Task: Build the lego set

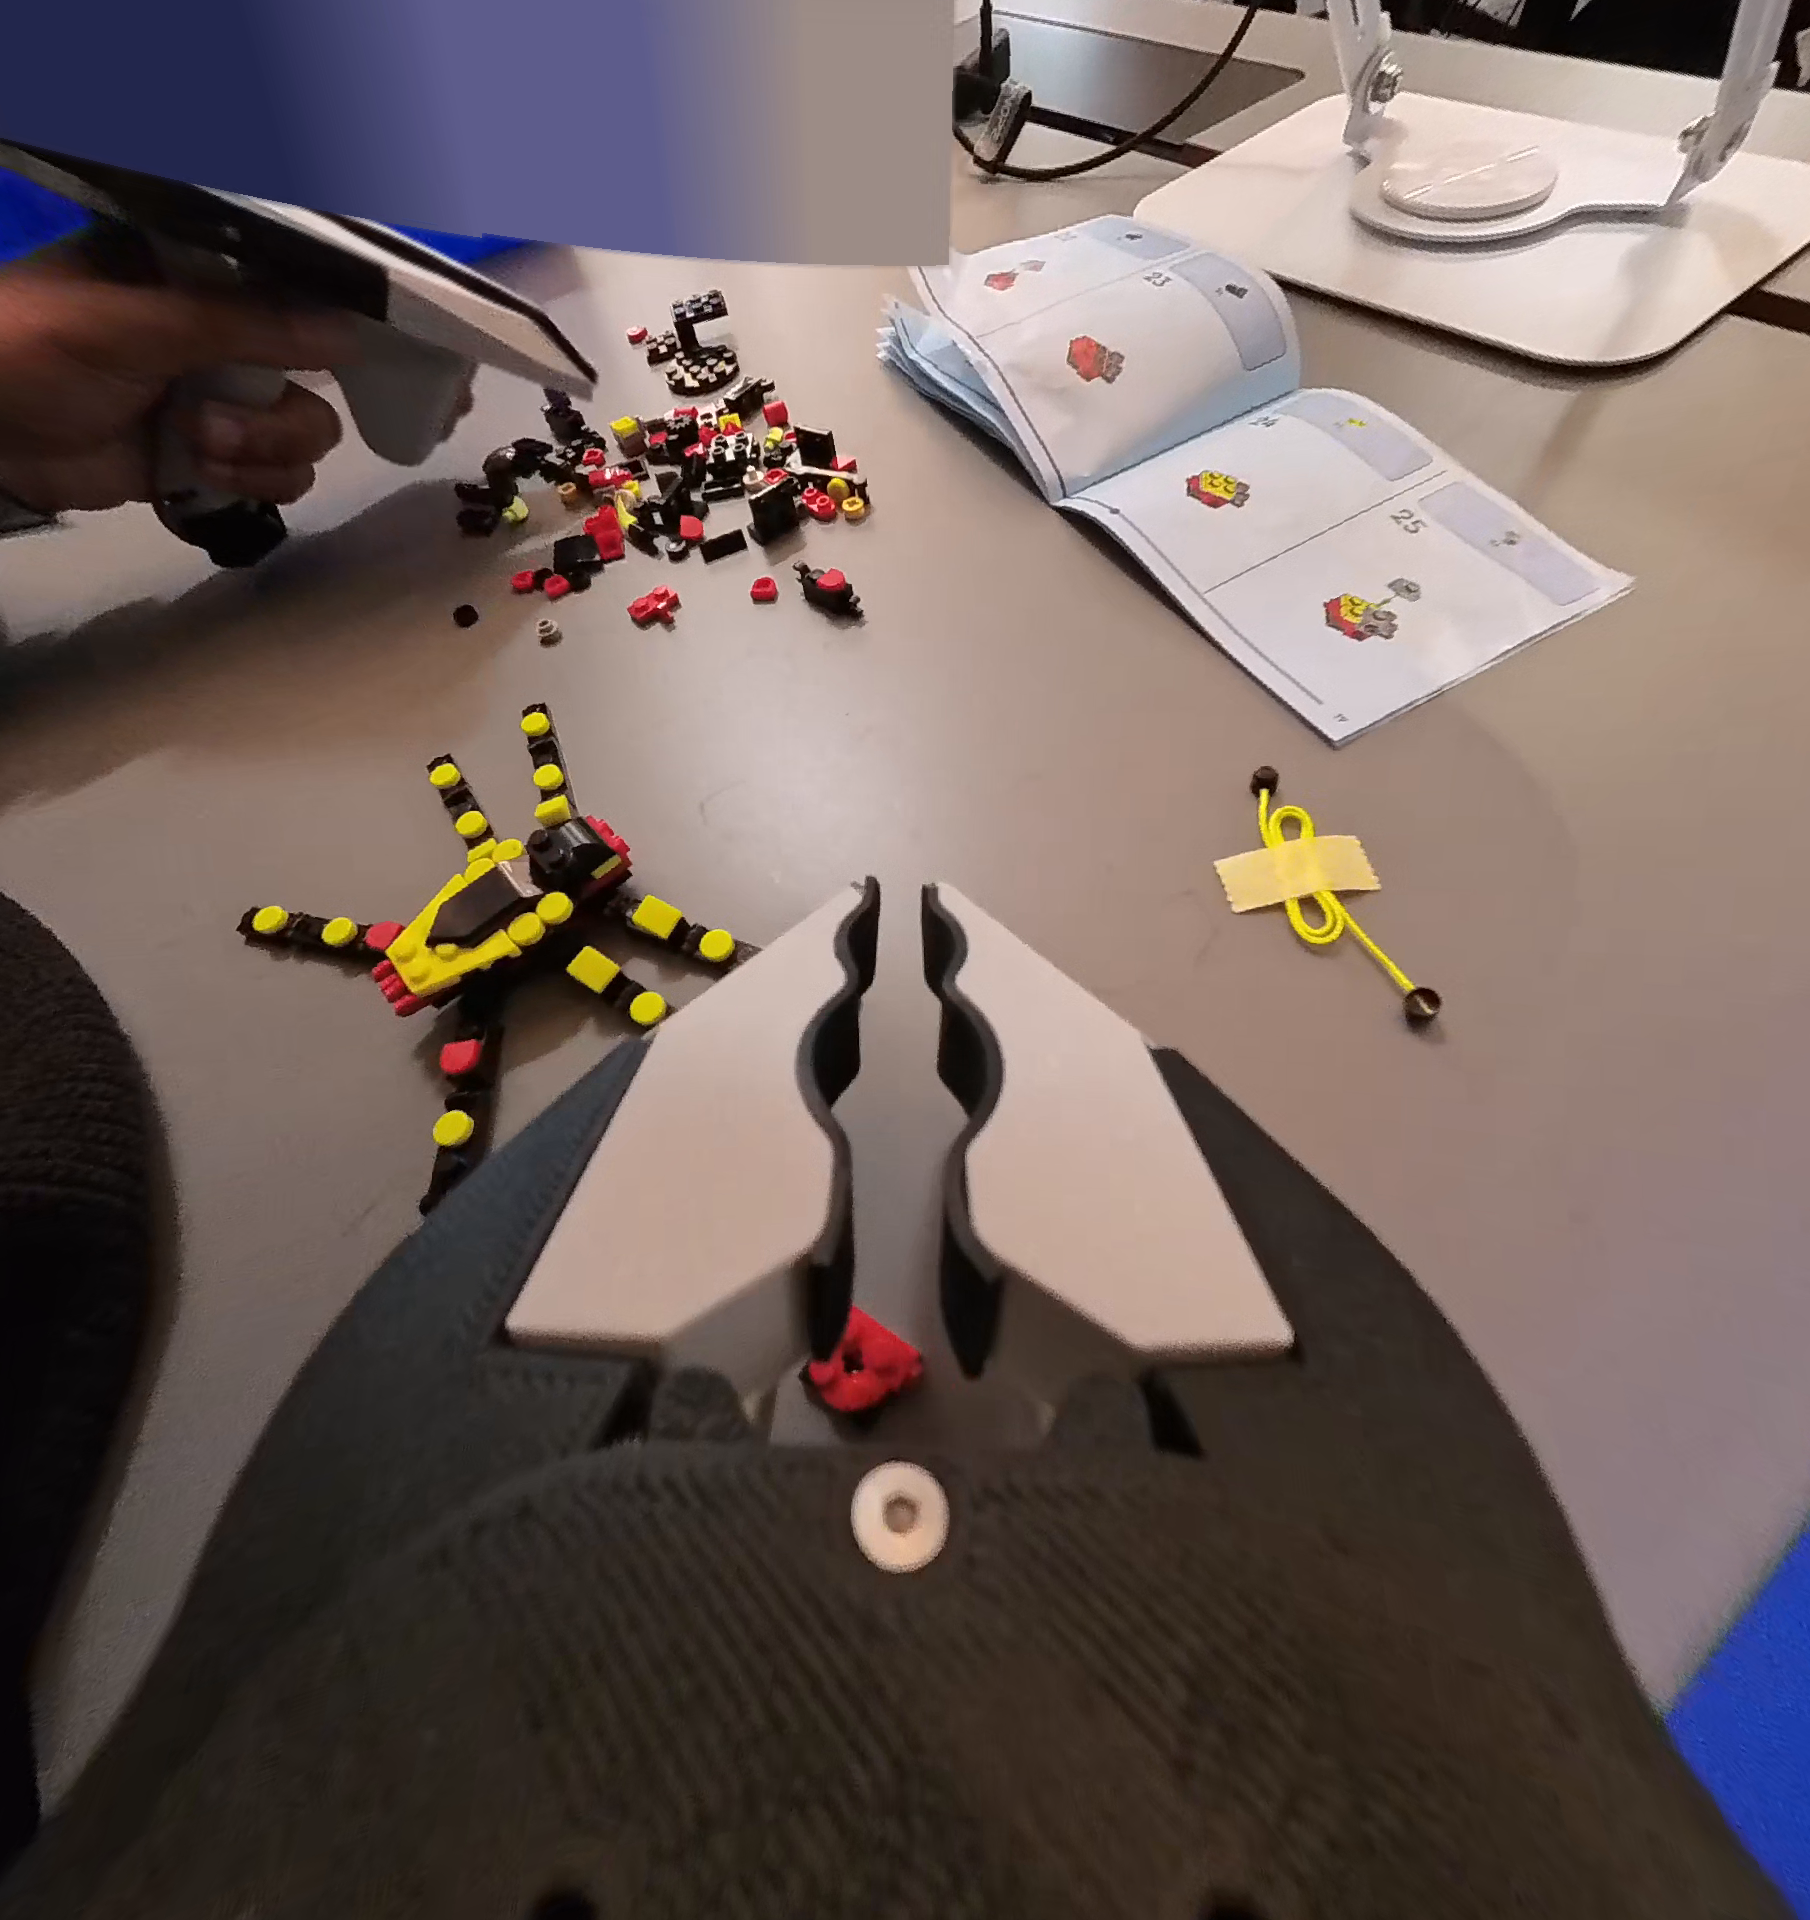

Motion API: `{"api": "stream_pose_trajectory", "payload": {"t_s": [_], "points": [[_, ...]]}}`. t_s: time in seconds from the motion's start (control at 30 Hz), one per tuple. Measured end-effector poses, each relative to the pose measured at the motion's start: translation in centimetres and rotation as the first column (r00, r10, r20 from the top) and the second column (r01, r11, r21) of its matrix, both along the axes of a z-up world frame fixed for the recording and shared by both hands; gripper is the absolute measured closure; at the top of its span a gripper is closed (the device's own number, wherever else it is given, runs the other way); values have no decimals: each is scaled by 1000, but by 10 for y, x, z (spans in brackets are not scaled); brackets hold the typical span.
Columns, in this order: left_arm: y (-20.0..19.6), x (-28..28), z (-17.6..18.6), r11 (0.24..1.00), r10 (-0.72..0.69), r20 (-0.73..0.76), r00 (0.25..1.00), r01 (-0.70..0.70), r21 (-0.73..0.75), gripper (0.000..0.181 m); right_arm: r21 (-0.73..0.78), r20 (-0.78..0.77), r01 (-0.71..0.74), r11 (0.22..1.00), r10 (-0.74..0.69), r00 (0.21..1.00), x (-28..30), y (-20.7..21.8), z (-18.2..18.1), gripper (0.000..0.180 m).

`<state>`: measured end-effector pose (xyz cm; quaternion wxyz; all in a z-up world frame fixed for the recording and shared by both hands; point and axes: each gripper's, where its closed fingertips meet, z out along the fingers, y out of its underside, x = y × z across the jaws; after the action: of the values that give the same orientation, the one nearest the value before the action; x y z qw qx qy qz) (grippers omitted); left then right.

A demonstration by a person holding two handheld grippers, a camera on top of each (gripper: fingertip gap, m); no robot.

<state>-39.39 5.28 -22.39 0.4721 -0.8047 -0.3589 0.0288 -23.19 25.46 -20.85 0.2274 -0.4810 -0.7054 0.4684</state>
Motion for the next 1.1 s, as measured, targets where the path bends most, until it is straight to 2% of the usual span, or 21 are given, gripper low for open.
{"api": "stream_pose_trajectory", "payload": {"t_s": [0.27, 0.47, 0.57, 0.7, 0.83, 0.93, 1.1], "points": [[-6, -7, -10, 993, -5, -60, 998, -3, -119, 170, -4, 3, -9, 1000, 9, 1000, 1, -2, 0, 173], [-8, -5, -16, 992, -6, -27, 1000, 2, -127, 170, -7, 13, -22, 1000, 22, 1000, 2, -5, 0, 173], [-19, -15, -12, 990, 36, -64, 997, -44, -135, 167, -10, 9, -31, 999, 31, 999, 4, -7, 2, 173], [-38, -30, 8, 991, 117, -90, 989, -122, -53, 166, -21, 11, -38, 999, 39, 999, 6, -9, 2, 173], [-30, -20, 2, 997, 55, -54, 997, -57, -47, 160, -36, 20, -42, 998, 43, 999, 5, -10, 1, 173], [-24, -17, 1, 996, 15, -109, 994, -25, -90, 159, -35, 19, -44, 998, 45, 999, 6, -11, 1, 173], [-18, -11, -9, 991, -31, -112, 993, 15, -135, 161, -30, 18, -51, 998, 52, 998, 6, -13, 2, 173]]}}
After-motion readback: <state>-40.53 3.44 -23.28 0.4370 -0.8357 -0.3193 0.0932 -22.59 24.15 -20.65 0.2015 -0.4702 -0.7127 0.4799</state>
